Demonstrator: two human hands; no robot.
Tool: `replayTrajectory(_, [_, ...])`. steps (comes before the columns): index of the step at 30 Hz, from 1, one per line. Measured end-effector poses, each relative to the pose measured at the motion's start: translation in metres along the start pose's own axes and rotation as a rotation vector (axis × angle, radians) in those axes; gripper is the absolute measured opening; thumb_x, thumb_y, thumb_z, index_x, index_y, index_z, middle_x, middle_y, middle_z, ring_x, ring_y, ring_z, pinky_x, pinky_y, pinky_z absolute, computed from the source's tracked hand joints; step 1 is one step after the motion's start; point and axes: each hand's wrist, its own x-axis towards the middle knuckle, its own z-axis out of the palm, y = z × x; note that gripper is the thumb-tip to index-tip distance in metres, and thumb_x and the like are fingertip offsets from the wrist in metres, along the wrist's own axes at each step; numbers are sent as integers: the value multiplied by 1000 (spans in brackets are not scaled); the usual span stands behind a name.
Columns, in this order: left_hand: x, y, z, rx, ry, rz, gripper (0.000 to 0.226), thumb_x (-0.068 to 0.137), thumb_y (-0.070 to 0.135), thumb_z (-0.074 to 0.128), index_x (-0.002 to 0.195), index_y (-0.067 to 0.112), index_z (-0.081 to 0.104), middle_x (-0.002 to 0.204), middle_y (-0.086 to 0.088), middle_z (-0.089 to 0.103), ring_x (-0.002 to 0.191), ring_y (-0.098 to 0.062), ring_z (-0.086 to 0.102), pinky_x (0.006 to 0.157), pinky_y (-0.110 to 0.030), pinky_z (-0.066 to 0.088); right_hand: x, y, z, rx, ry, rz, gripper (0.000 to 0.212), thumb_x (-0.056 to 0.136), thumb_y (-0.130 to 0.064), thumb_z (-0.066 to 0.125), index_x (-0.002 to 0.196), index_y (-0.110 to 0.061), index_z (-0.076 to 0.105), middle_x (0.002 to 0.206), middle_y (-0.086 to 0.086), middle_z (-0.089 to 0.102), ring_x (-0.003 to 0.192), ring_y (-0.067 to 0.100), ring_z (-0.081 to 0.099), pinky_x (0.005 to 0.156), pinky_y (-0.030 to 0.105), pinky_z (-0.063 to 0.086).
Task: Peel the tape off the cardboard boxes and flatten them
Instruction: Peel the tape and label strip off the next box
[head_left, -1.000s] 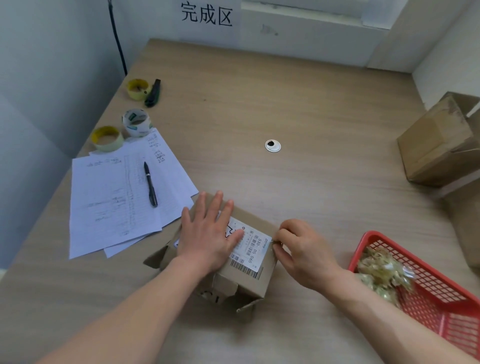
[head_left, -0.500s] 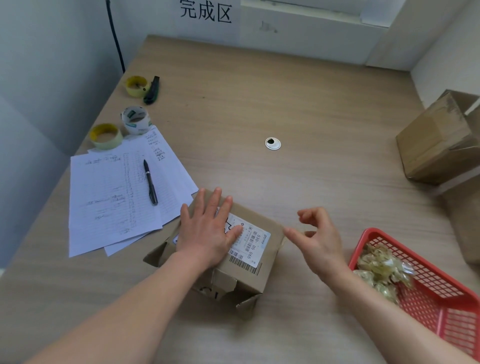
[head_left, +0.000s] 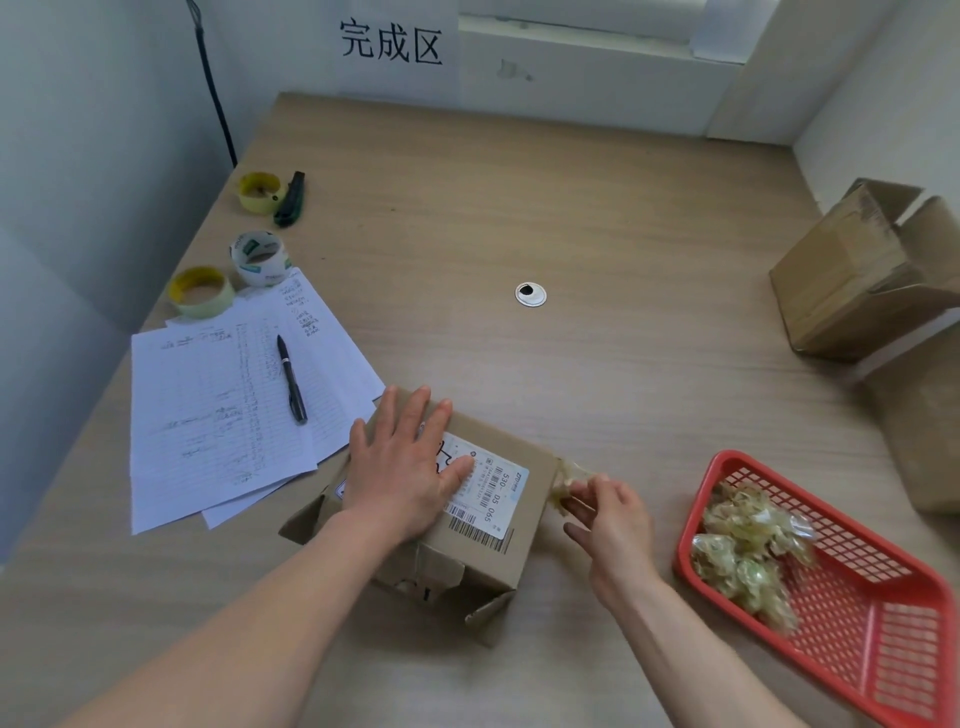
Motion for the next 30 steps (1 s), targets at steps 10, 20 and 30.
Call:
replayTrajectory(10, [-33, 6, -78, 67, 191, 215, 84, 51, 94, 49, 106, 30, 51, 108, 10, 39, 115, -16, 37, 110, -55, 23, -3, -67, 43, 560, -130, 175, 6, 95, -9, 58, 88, -10, 58, 56, 7, 51, 49, 19, 54, 50, 29, 52])
replayTrajectory(20, [-72, 18, -97, -195, -23, 245, 68, 52, 65, 78, 97, 39, 34, 127, 15, 32, 110, -9, 30, 92, -32, 29, -34, -83, 40, 468, -355, 188, 16, 95, -16, 57, 82, -11, 50, 69, 8, 42, 59, 23, 46, 63, 34, 39])
replayTrajectory(30, [-106, 57, -42, 112, 204, 326, 83, 40, 66, 75, 108, 26, 48, 133, -9, 47, 111, -33, 51, 86, -45, 40, -24, -53, 1, 243, -194, 252, 11, 88, 2, 64, 98, 5, 59, 97, 25, 61, 80, 36, 62, 92, 53, 51])
